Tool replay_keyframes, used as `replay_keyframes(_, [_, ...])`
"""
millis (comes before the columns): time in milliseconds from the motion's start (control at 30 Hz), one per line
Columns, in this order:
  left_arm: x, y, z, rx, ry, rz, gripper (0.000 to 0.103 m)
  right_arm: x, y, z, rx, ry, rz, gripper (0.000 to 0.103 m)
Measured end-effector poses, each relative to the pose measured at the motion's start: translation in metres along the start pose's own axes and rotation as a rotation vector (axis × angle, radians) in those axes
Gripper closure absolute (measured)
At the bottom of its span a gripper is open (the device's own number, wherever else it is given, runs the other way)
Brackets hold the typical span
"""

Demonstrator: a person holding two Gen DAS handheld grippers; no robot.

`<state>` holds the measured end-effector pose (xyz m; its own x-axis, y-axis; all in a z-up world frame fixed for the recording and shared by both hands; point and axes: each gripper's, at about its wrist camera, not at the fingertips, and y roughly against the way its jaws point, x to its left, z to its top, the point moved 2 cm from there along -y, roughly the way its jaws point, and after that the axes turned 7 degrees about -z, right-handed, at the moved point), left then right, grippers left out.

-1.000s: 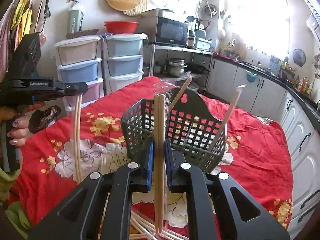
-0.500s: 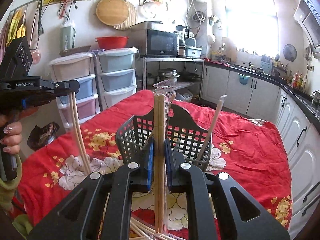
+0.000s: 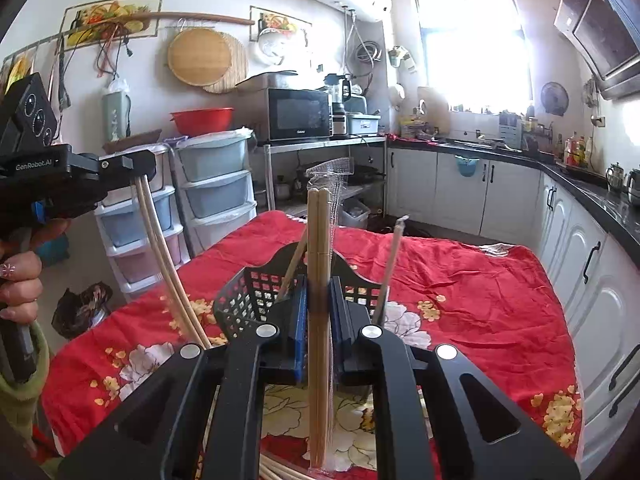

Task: Organize utensils
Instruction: 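Lift the chopsticks upright with both tools and carry them above the caddy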

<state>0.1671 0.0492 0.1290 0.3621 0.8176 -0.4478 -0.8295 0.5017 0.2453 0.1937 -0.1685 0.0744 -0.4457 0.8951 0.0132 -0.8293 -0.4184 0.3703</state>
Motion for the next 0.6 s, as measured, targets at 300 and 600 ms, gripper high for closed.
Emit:
replay_keyframes(300, [-0.016,-0.014,0.013,-0.008,-0.035,-0.023,0.1,-0.009,0.007,0.014,-0.047,-0.027,-0.013,0.092])
replay_keyframes(600, [-0.023,-0.021,0.03,-0.039,-0.061,-0.017,0.1,-0.013,0.005,0.036,-0.097,-0.044,-0.015,0.092])
